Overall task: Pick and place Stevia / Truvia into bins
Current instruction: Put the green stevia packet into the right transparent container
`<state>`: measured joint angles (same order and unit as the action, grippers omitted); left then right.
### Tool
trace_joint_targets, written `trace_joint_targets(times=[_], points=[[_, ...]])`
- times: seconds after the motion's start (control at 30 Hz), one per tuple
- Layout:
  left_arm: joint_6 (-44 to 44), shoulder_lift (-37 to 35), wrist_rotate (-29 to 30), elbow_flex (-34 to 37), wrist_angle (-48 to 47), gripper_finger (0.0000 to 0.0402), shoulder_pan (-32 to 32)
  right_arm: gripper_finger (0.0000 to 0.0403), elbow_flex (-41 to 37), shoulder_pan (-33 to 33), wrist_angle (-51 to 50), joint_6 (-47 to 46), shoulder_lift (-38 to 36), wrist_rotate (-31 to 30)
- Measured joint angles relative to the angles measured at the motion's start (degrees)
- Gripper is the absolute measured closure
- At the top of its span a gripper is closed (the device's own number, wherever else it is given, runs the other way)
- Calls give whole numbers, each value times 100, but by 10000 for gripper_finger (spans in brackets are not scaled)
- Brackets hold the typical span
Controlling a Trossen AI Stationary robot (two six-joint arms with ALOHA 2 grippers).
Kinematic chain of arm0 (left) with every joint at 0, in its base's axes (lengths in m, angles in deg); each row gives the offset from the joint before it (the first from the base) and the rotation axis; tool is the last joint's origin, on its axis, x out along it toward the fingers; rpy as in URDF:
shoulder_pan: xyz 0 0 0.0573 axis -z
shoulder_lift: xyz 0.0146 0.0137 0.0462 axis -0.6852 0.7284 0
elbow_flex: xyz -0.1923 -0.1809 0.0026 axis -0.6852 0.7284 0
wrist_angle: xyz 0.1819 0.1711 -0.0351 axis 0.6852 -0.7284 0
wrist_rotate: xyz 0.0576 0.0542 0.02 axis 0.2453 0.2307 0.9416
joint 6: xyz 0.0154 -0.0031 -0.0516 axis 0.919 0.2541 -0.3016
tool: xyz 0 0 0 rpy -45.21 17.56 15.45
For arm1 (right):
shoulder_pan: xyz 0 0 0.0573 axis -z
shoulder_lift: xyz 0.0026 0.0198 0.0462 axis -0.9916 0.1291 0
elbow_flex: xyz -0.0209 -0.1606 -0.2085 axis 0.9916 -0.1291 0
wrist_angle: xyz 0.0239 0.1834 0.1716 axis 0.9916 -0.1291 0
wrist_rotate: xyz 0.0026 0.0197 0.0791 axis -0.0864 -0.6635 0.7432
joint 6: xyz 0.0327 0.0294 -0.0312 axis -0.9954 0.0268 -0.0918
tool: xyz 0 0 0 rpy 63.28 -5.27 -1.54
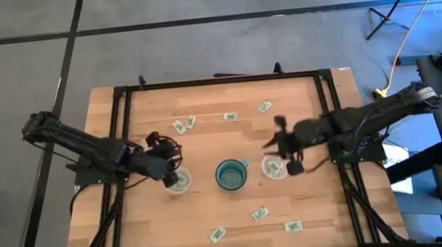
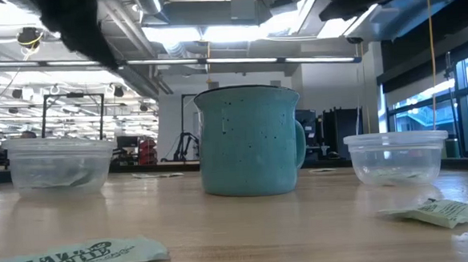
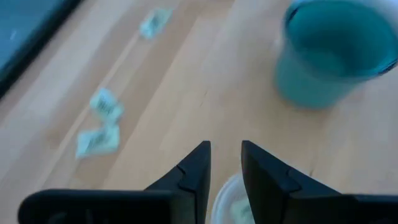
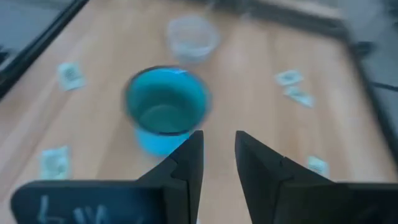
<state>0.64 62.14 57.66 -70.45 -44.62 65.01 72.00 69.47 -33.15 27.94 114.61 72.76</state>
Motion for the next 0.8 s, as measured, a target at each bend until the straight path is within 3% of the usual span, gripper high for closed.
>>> trace_joint_targets(times=[0.27, 0.5, 0.8], points=[[1205, -904, -558, 1028, 1950, 317, -50, 306, 648, -1020, -263, -828, 1424, -1], [1659, -1421, -582, 1958, 3042, 319, -50, 306, 873, -1609, -68, -2089, 2365, -2], [1744, -1568, -529, 2251, 3224, 319, -50, 306, 871, -1897, 521, -2885, 3427, -8]])
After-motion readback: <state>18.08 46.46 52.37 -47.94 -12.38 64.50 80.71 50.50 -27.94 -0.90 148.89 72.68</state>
